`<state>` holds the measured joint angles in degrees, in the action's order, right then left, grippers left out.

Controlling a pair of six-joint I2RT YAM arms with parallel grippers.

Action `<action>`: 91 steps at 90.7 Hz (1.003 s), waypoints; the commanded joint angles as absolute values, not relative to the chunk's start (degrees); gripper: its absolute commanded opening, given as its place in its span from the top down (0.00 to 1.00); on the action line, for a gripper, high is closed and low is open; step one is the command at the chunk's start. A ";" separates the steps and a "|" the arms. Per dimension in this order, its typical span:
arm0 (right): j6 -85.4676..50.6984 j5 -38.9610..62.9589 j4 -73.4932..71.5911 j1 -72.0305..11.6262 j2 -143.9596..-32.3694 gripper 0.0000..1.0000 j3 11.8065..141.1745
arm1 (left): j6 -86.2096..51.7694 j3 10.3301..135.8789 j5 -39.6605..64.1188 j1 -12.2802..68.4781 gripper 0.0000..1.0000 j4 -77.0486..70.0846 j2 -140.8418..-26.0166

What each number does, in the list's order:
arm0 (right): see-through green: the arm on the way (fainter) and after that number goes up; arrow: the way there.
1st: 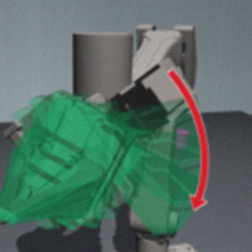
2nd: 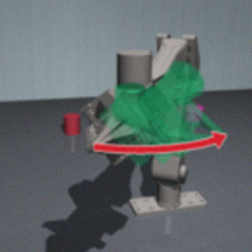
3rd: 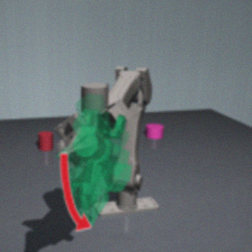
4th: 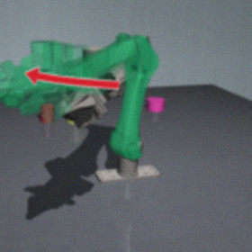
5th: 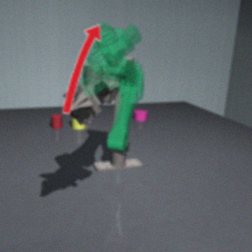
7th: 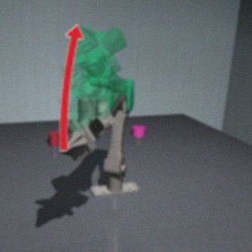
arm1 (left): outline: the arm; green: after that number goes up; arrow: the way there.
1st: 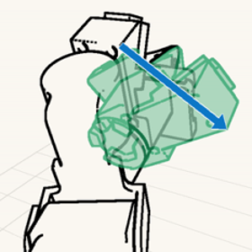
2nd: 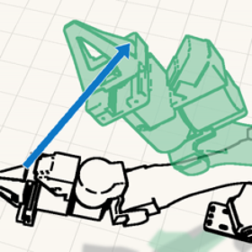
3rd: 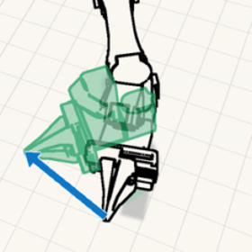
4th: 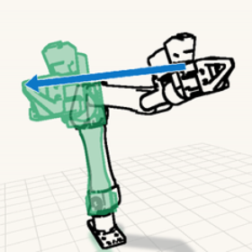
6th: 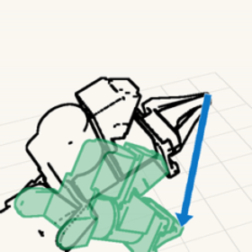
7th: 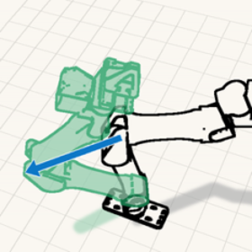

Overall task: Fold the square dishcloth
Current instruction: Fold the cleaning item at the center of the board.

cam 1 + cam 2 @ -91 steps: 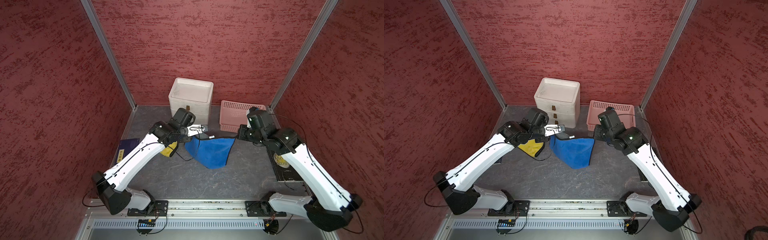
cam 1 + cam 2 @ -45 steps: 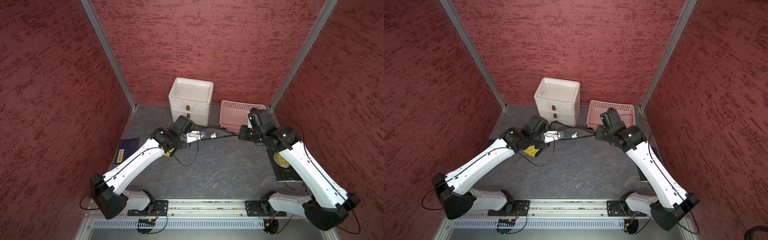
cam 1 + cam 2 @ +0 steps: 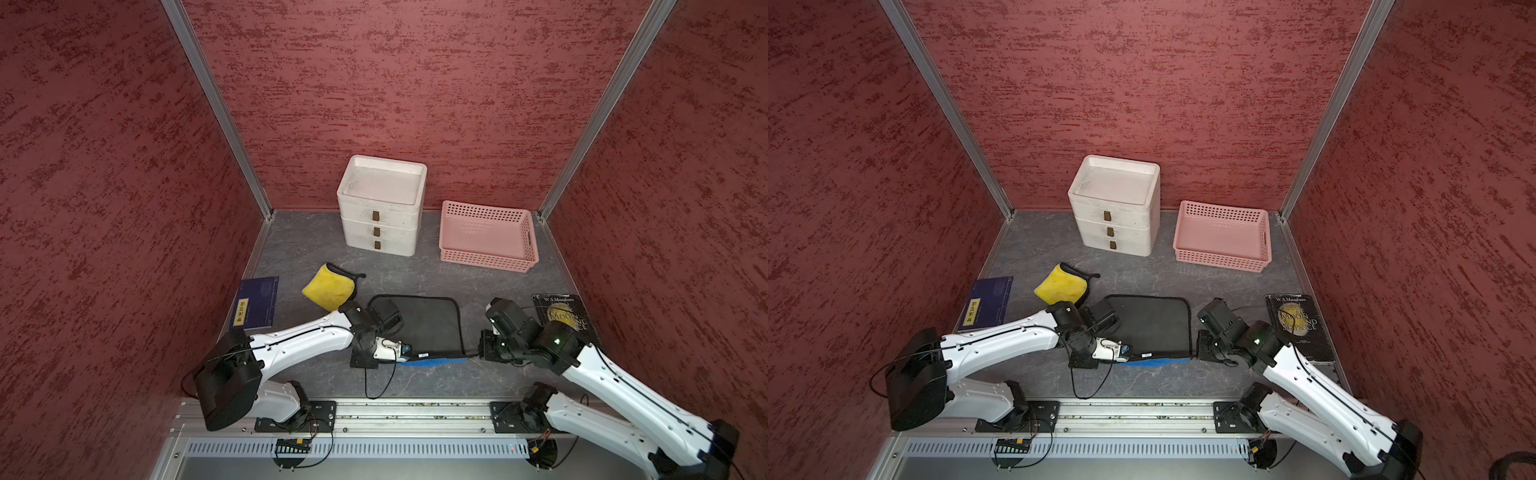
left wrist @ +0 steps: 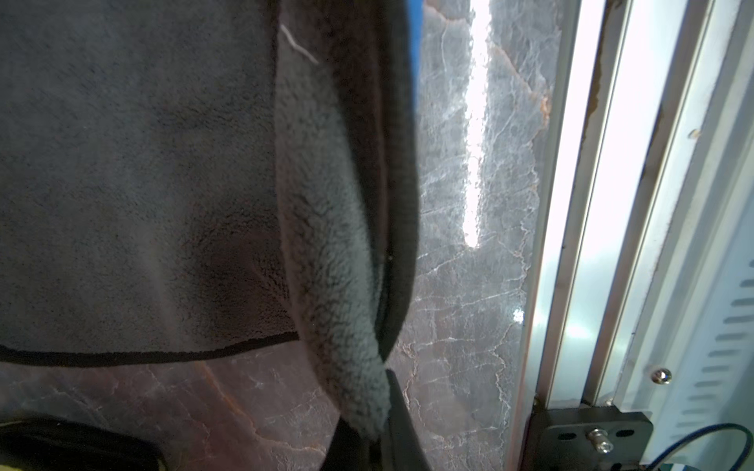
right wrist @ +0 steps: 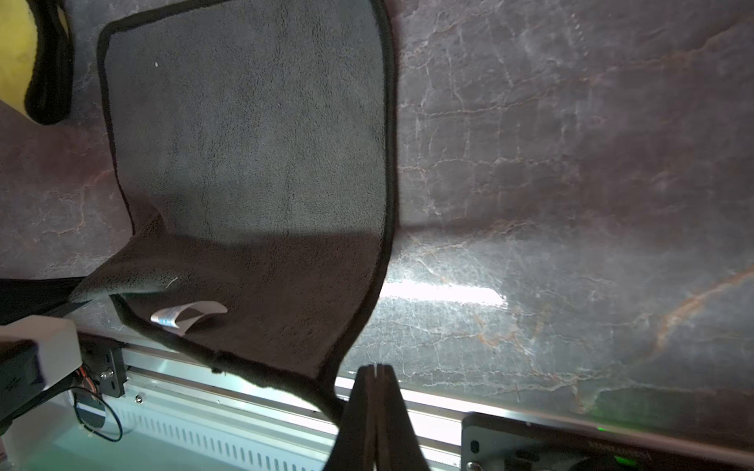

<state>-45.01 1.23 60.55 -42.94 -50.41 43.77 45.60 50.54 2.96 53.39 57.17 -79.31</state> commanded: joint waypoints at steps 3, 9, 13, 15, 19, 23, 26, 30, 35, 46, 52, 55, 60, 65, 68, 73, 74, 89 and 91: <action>-43.75 2.70 52.28 -43.24 -59.51 1.00 44.35 | 44.73 52.02 4.76 51.82 1.00 53.80 -80.59; -42.51 1.14 50.60 -43.15 -64.89 1.00 45.92 | 44.59 52.90 4.03 49.74 1.00 51.80 -81.71; -41.56 -0.06 50.27 -42.96 -67.25 1.00 47.37 | 44.49 54.21 3.77 47.79 1.00 51.40 -83.23; -41.20 -0.72 50.27 -42.62 -68.25 1.00 48.05 | 44.48 55.28 3.80 46.66 1.00 51.59 -84.02; -40.51 -1.32 49.87 -41.78 -69.33 1.00 49.11 | 44.59 57.08 3.86 44.57 1.00 51.88 -85.59; -39.82 -1.38 49.28 -40.68 -69.91 1.00 49.90 | 45.11 58.41 3.93 42.82 1.00 52.37 -86.85; -39.29 -1.45 49.08 -39.82 -70.33 1.00 50.50 | 45.78 58.94 4.00 41.81 1.00 52.52 -87.72; -38.63 -1.56 49.07 -38.70 -70.91 1.00 51.31 | 46.64 59.30 3.97 40.83 1.00 52.75 -88.45; -37.79 -1.68 48.84 -37.62 -71.95 1.00 52.15 | 47.91 59.65 4.00 40.11 0.99 53.25 -89.44; -36.07 -1.86 48.29 -35.04 -74.85 1.00 53.62 | 50.10 60.89 4.42 38.71 0.97 53.80 -91.08; -35.20 -2.24 48.11 -33.75 -76.09 1.00 54.25 | 51.12 62.03 3.53 37.78 0.96 53.88 -92.13; -34.81 -2.39 47.98 -33.00 -76.44 1.00 54.48 | 51.53 62.70 2.95 37.26 0.95 53.50 -92.77; -34.21 -2.45 47.60 -31.92 -76.85 1.00 54.95 | 52.19 63.89 1.55 36.68 0.91 52.12 -93.84; -33.73 -2.06 47.09 -30.78 -77.33 1.00 55.40 | 52.69 64.40 -0.70 36.14 0.78 49.20 -94.61; -33.48 -1.88 46.88 -30.36 -77.88 1.00 55.69 | 53.11 64.60 -1.82 35.78 0.74 47.76 -94.99; -33.17 -1.74 46.59 -29.88 -78.70 1.00 56.25 | 54.28 64.89 -2.06 35.17 0.65 47.49 -94.95; -33.11 -1.75 46.50 -29.79 -78.90 1.00 56.43 | 54.52 64.92 -1.73 35.08 0.62 47.65 -94.67; -32.32 -1.75 45.38 -28.69 -81.88 1.00 57.42 | 59.15 60.48 6.73 35.71 0.40 49.67 -88.35; -32.27 -1.71 45.18 -28.59 -82.23 1.00 57.47 | 59.85 59.42 7.46 35.93 0.39 49.16 -87.65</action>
